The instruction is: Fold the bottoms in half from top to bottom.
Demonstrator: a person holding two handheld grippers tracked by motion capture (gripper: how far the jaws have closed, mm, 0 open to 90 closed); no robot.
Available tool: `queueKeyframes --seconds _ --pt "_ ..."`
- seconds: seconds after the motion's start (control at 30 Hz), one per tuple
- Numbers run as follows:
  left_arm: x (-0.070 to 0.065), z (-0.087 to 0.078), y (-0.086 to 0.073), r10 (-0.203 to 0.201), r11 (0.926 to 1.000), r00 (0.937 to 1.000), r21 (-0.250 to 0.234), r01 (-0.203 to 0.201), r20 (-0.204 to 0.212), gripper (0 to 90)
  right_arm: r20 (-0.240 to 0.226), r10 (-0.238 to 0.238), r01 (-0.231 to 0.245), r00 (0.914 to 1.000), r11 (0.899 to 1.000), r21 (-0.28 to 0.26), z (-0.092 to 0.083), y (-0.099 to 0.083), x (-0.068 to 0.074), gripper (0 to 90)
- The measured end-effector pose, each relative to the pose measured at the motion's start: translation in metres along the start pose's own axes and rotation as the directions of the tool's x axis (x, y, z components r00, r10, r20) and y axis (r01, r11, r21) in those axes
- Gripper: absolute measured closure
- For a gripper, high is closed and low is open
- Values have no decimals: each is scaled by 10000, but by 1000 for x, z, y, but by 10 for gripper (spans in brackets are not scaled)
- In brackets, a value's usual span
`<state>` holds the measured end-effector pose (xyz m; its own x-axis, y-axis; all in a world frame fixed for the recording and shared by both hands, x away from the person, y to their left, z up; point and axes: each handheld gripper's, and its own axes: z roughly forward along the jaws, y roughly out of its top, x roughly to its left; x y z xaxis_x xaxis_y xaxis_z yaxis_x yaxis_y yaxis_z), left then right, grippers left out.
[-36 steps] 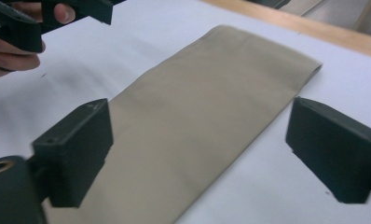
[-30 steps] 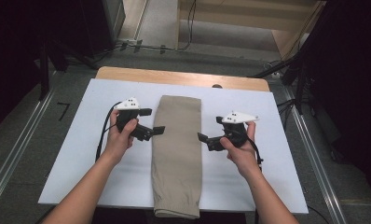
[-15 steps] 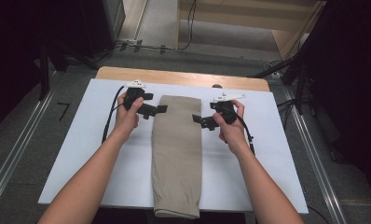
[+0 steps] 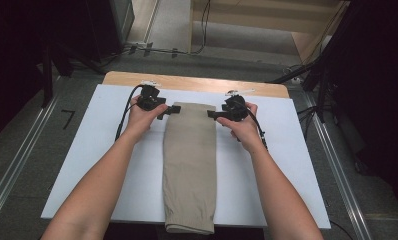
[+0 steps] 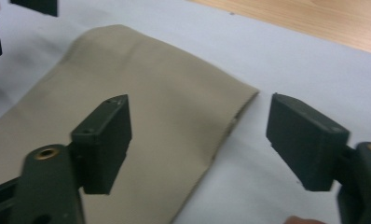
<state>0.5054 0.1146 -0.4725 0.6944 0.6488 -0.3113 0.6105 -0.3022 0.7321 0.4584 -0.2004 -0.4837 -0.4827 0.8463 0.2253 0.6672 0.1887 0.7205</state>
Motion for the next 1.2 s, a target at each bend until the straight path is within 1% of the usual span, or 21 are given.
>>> queueKeyframes --seconds 0.03,0.07,0.13,0.23,0.37,0.43,0.53,0.57,0.63,0.7,0.73,0.77,0.87,0.9,0.93,1.0,1.03,1.07,1.1,1.13,1.2 --pt "2 1 0 -161 9998 9998 109 162 -104 151 38 142 -142 9999 9999 -1 2 1 -3 287" --pt "5 2 0 -291 9994 9995 194 293 -148 154 -50 374 -375 9993 9993 -40 4 1 -5 357" --pt "9 4 -1 -641 9977 9975 218 647 -295 200 -75 787 -786 9969 9968 117 10 1 -9 383" --pt "10 11 -4 -796 9955 9940 457 832 -750 253 479 514 -530 9975 9980 331 19 2 -10 416" --pt "6 20 -8 -803 9953 9902 440 859 -1144 293 750 302 -328 9967 9989 329 27 3 -10 430" --pt "5 23 -8 -748 9958 9873 414 813 -1403 317 728 175 -178 9972 9998 42 30 0 -15 434" --pt "6 27 -6 -755 9962 9839 303 815 -1619 344 853 265 -264 9960 9996 -18 34 -1 -21 435" --pt "6 29 -6 -714 9963 9828 348 784 -1704 345 833 345 -344 9959 9994 -26 35 -1 -22 435" --pt "7 34 -8 -385 9970 9815 585 503 -1875 360 827 276 -281 9962 9996 37 37 -2 -24 433" --pt "7 35 -9 -290 9981 9817 471 385 -1883 364 930 34 -43 9957 10000 89 40 -4 -24 426" --pt "8 36 -9 -464 9980 9826 347 535 -1798 367 966 -4 -2 9953 10000 66 41 -4 -24 413" --pt "9 36 -9 -517 9979 9823 301 580 -1800 368 1187 -101 100 9929 9999 15 42 -4 -23 383" --pt "7 38 -9 -374 9986 9806 290 437 -1924 424 1346 -218 220 9907 9998 -1 44 -4 -21 402" --pt "7 39 -9 -438 9984 9794 261 500 -1973 459 1326 -200 203 9910 9998 -12 44 -3 -20 452" --pt "6 39 -9 -542 9979 9787 253 604 -1979 490 1117 -223 228 9935 9997 -32 44 -4 -19 533" --pt "6 39 -9 -750 9963 9766 266 820 -2013 587 766 -346 348 9965 9994 -6 45 -4 -16 637" --pt "6 39 -9 -800 9958 9761 267 871 -2022 618 592 -287 289 9978 9996 -31 46 -4 -15 668" --pt "6 40 -10 -835 9954 9774 291 908 -1942 670 498 -162 163 9986 9999 -13 46 -4 -15 692" --pt "5 40 -10 -840 9954 9777 295 914 -1925 709 378 -65 66 9993 10000 -21 46 -4 -15 750" --pt "5 40 -11 -859 9951 9789 319 934 -1856 738 73 92 -92 9999 10000 -4 46 -5 -16 781" --pt "6 41 -11 -1116 9923 9817 364 1185 -1541 831 -52 181 -181 9998 9998 -12 47 -5 -16 811"
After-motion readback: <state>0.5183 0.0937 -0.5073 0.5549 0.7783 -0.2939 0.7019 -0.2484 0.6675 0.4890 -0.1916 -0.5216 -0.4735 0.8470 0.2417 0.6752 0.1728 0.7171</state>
